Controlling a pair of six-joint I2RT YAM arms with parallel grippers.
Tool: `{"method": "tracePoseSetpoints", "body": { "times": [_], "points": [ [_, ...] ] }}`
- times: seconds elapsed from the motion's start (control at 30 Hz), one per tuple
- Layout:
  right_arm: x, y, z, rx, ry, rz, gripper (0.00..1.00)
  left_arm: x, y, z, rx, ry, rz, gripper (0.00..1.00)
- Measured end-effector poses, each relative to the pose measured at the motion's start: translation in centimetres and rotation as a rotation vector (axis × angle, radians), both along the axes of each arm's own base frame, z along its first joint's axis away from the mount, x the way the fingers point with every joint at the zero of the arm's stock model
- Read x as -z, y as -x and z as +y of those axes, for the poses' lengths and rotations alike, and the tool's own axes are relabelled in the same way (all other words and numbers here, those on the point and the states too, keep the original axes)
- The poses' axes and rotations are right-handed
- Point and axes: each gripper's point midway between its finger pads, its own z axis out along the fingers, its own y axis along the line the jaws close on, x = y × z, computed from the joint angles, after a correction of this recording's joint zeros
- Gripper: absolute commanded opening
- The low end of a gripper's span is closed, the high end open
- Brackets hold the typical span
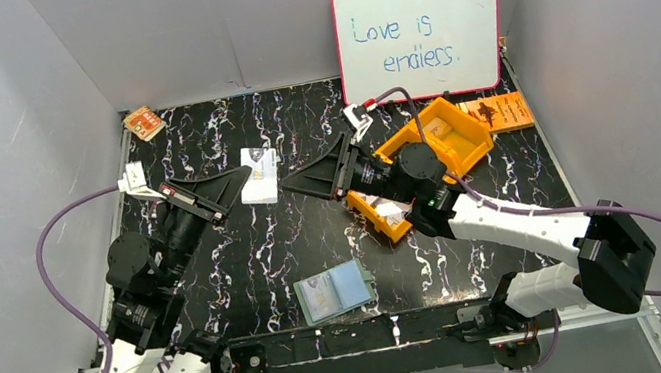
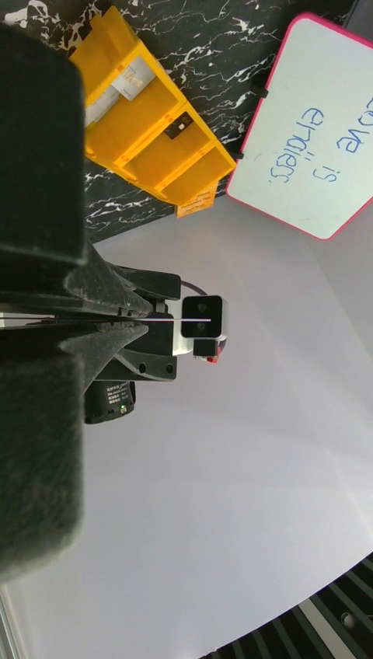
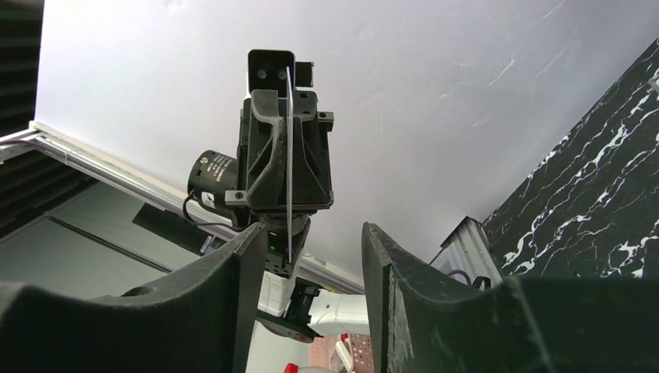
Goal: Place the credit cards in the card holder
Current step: Adjust the card holder.
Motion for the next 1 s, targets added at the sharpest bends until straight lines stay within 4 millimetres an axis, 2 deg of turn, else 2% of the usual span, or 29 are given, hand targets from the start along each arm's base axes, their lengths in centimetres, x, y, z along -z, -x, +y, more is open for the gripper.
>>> {"method": "tracePoseSetpoints", "body": {
  "times": [0.13,0.27,0.33,0.47,0.7,0.8,1.0],
  "points": [
    [0.6,0.0,0.5,-0.012,0.011,0.012,0.5,0.2,0.0,-0.1,0.006,0.004,0.007,0.0],
    [1.1,0.3,1.1,-0.03,0.023,0.014,0.41,0.1,0.1,-0.1,0.009,0.006,0.008,0.0],
    [1.0,0.4,1.2,-0.034,0.022,0.011,0.43,0.2,0.1,-0.1,0.009,0.006,0.009,0.0],
    [0.3,0.6,1.1,-0.035,-0.004,-0.007,0.57,0.1,0.1,-0.1,0.01,0.01,0.011,0.0],
    [-0.5,0.4,0.6,-0.001,-0.022,-0.025,0.57,0.2,0.0,-0.1,0.01,0.012,0.014,0.0],
    [-0.9,0.5,0.4,-0.003,-0.035,-0.036,0.54,0.2,0.0,-0.2,0.011,0.012,0.018,0.0],
    [-0.5,0.4,1.0,-0.018,-0.022,-0.032,0.43,0.5,-0.3,-0.4,0.017,0.012,0.033,0.0]
  ]
}}
